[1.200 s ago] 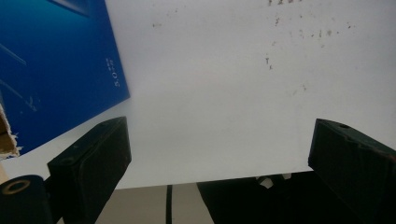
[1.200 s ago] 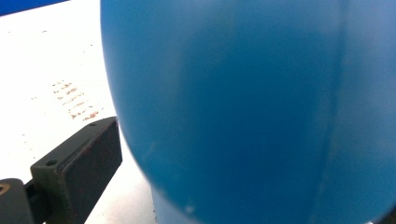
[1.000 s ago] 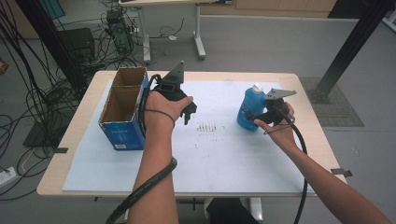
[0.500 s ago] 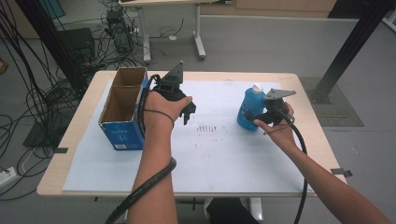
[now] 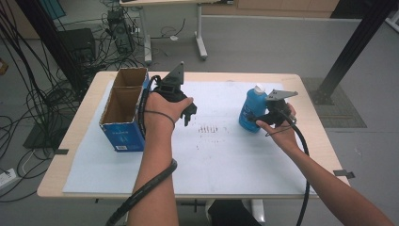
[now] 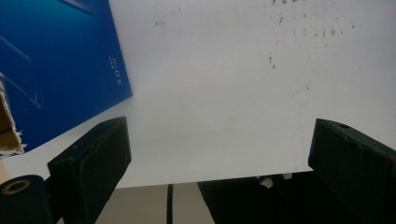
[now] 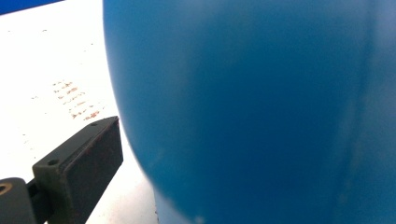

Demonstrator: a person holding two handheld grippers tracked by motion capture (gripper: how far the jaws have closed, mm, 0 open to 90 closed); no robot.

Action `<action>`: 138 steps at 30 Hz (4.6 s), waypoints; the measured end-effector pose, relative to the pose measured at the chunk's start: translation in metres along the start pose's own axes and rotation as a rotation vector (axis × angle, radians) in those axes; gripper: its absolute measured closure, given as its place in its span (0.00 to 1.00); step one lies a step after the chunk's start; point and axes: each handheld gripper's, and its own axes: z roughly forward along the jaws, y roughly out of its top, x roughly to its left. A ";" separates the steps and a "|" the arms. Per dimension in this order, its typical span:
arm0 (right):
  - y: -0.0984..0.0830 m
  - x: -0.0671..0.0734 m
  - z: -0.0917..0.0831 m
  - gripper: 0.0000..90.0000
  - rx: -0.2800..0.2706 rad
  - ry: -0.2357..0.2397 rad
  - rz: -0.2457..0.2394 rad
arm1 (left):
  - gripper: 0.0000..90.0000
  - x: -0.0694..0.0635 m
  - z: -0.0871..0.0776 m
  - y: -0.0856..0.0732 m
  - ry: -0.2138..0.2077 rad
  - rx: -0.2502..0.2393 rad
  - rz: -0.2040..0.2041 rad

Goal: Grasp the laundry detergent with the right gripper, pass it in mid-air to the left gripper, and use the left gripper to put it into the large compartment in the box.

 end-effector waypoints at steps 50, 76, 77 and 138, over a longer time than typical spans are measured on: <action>0.000 0.000 0.005 0.25 -0.013 0.032 0.008 | 0.07 0.005 0.001 -0.001 0.002 0.003 -0.005; -0.002 -0.002 0.006 0.45 -0.045 0.054 0.046 | 0.07 0.009 0.003 -0.002 0.001 0.005 -0.013; -0.003 -0.002 0.006 0.45 -0.046 0.054 0.046 | 0.07 0.009 0.003 -0.003 0.001 0.005 -0.013; -0.005 -0.005 0.007 0.48 -0.060 0.086 0.071 | 0.07 0.008 -0.002 -0.005 0.011 -0.004 -0.015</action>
